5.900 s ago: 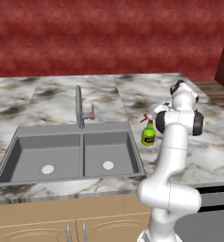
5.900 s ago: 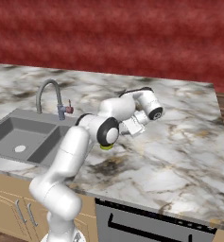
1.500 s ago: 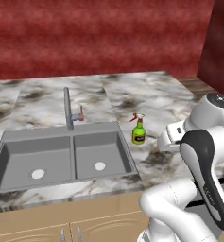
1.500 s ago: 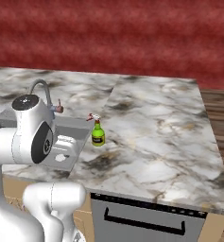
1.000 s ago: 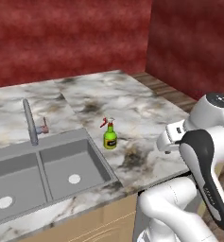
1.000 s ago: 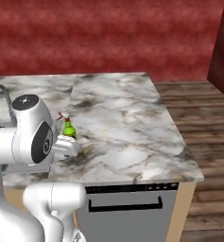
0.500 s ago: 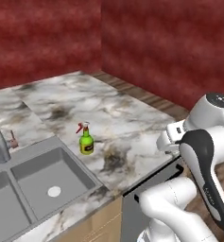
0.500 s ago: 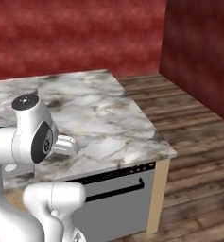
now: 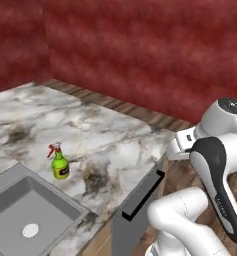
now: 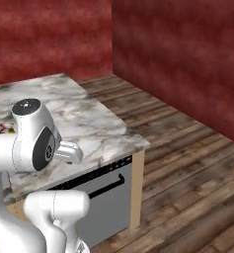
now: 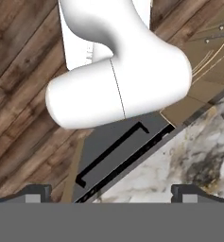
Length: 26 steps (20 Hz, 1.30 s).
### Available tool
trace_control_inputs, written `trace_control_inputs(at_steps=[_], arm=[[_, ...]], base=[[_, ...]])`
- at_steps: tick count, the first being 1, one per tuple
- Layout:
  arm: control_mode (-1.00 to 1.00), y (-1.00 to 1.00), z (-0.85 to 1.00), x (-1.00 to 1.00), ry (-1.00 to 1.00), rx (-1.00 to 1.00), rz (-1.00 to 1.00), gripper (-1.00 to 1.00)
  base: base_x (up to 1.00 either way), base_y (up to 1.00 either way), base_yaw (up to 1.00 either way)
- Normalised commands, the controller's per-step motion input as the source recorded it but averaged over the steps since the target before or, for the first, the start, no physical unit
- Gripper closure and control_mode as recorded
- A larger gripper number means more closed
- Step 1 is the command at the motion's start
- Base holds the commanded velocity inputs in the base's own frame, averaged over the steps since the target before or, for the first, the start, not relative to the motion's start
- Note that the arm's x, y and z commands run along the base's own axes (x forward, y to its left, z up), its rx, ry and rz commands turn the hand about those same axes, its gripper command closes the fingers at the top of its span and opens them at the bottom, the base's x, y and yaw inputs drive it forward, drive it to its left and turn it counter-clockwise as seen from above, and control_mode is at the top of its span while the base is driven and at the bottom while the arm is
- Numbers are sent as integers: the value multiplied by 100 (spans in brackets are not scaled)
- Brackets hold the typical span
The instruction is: Locate and retrieve the spray and sponge from the cabinet. Place them next to the sink.
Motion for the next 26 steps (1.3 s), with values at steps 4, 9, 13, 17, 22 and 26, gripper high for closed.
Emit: trace_control_inputs(at_steps=[4, 9, 13, 17, 22, 26], arm=[[100, 0, 0, 0, 0, 0, 0, -100], [100, 0, 0, 0, 0, 0, 0, -100], [100, 0, 0, 0, 0, 0, 0, -100], [100, 0, 0, 0, 0, 0, 0, -100], [100, 0, 0, 0, 0, 0, 0, -100], [100, 0, 0, 0, 0, 0, 0, -100]], base=[[14, -16, -41], [21, -20, -38], [19, -31, -37], [11, -29, -40], [11, -25, -41], [2, -20, -45]])
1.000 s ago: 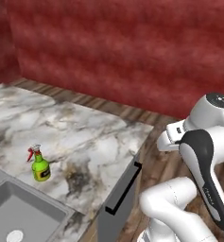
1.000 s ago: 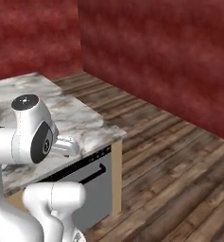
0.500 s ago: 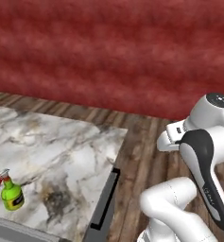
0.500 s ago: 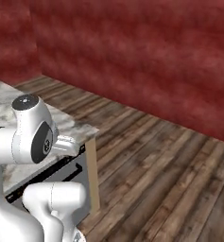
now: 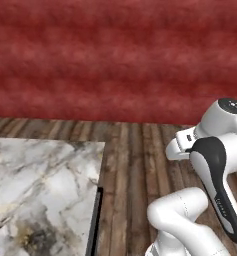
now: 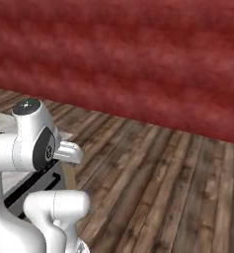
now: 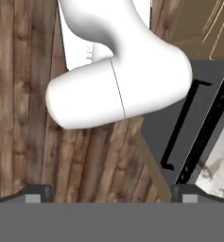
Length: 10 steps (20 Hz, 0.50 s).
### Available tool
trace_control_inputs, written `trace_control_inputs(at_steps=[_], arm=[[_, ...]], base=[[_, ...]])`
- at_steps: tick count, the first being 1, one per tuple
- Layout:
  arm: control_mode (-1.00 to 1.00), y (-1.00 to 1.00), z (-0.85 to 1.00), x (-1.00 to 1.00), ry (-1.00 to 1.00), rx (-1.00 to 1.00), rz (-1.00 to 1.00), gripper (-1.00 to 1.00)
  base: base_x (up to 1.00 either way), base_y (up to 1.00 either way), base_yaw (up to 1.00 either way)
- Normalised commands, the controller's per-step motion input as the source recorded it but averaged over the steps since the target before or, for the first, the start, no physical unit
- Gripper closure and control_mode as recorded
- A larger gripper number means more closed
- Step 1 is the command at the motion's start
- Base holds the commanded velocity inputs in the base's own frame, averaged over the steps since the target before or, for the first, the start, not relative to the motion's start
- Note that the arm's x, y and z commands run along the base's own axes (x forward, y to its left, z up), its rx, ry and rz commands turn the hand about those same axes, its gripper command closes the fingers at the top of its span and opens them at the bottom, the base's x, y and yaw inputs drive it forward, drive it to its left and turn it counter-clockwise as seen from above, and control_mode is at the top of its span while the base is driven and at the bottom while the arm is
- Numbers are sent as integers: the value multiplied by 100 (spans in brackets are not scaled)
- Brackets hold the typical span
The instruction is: Locate and retrieve the spray and sponge from the cabinet. Place them next to the sink.
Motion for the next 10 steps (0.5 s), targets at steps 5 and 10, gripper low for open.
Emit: trace_control_inputs(at_steps=[5, 10], arm=[[100, 0, 0, 0, 0, 0, 0, -100], [100, 0, 0, 0, 0, 0, 0, -100]], base=[[4, -23, -43], [1, -28, -43]])
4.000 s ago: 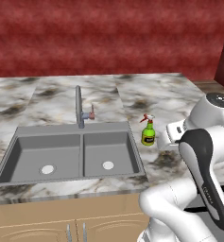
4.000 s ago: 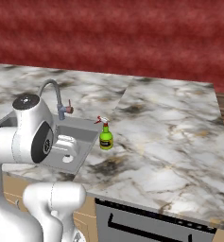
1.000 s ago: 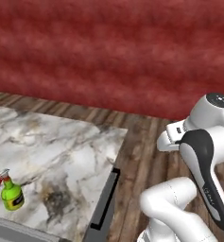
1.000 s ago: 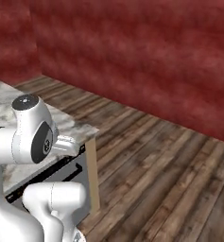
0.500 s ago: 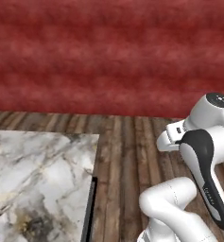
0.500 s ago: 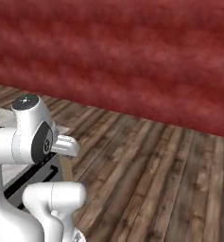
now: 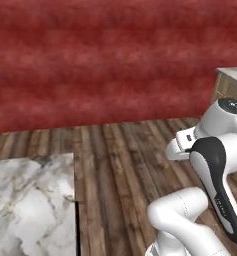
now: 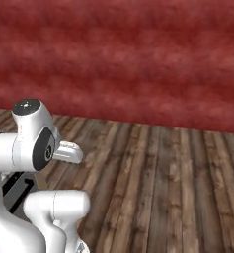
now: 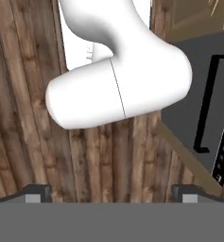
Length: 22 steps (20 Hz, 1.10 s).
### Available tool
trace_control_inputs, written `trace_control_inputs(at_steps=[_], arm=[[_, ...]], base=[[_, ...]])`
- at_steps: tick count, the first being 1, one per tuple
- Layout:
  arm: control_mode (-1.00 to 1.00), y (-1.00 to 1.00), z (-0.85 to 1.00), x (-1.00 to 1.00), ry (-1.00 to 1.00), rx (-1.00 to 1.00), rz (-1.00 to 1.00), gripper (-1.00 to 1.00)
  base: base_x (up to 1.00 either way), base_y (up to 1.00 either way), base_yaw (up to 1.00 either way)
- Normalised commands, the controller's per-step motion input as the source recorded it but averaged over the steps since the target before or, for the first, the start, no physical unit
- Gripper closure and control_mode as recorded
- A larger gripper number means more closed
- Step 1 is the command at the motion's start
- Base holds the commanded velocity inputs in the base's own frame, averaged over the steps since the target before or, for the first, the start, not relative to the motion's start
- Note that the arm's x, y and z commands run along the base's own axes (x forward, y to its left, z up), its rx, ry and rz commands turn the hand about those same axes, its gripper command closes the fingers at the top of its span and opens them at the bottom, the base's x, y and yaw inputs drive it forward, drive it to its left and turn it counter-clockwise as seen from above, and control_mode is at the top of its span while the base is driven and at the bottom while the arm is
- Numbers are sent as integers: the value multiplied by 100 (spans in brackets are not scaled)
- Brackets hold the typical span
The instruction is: Locate and retrieve the spray and sponge from the cabinet. Place them next to the sink.
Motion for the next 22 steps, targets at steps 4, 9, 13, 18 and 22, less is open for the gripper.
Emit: trace_control_inputs(at_steps=[4, 9, 13, 18, 22], arm=[[100, 0, 0, 0, 0, 0, 0, -100], [100, 0, 0, 0, 0, 0, 0, -100], [100, 0, 0, 0, 0, 0, 0, -100], [100, 0, 0, 0, 0, 0, 0, -100], [100, 0, 0, 0, 0, 0, 0, -100]], base=[[0, -18, -46], [3, -18, -45], [4, -14, -45], [3, -1, -44], [18, 7, -40]])
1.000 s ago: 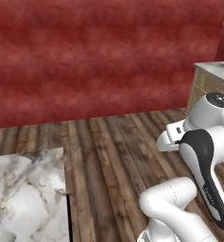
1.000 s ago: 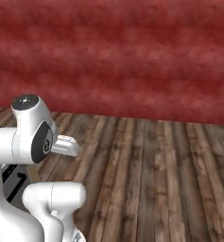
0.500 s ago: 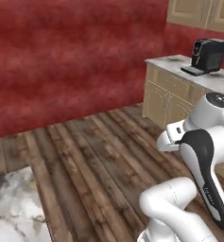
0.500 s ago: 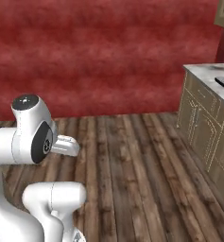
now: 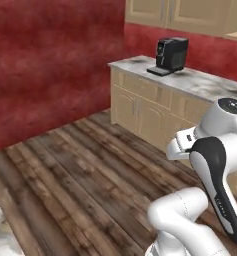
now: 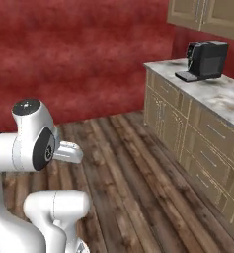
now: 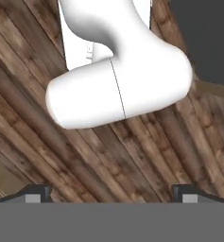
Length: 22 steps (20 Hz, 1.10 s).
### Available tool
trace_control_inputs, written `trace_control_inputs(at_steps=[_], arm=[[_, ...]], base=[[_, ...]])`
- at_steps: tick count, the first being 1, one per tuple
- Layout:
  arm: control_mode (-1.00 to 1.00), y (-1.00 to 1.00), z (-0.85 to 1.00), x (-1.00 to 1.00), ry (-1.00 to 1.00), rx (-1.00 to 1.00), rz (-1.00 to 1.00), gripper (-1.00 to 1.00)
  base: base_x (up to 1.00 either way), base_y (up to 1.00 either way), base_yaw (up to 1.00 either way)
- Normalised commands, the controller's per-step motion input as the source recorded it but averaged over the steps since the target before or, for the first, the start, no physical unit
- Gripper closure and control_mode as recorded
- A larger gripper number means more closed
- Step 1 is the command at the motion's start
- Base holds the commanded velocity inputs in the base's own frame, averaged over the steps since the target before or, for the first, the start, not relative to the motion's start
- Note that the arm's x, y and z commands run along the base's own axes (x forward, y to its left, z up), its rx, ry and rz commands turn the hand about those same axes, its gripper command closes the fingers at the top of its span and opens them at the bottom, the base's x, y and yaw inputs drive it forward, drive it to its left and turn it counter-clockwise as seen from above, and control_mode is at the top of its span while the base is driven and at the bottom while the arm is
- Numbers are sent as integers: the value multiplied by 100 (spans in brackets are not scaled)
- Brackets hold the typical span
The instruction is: Locate and retrieve the spray and sponge from the cabinet. Place them next to the sink.
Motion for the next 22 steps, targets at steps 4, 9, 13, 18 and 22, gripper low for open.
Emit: trace_control_inputs(at_steps=[4, 9, 13, 18, 22], arm=[[100, 0, 0, 0, 0, 0, 0, -100], [100, 0, 0, 0, 0, 0, 0, -100], [100, 0, 0, 0, 0, 0, 0, -100], [100, 0, 0, 0, 0, 0, 0, -100], [100, 0, 0, 0, 0, 0, 0, -100]], base=[[5, 1, -48], [10, 0, -46], [3, 0, -49], [4, 0, -48], [26, 5, -40]])
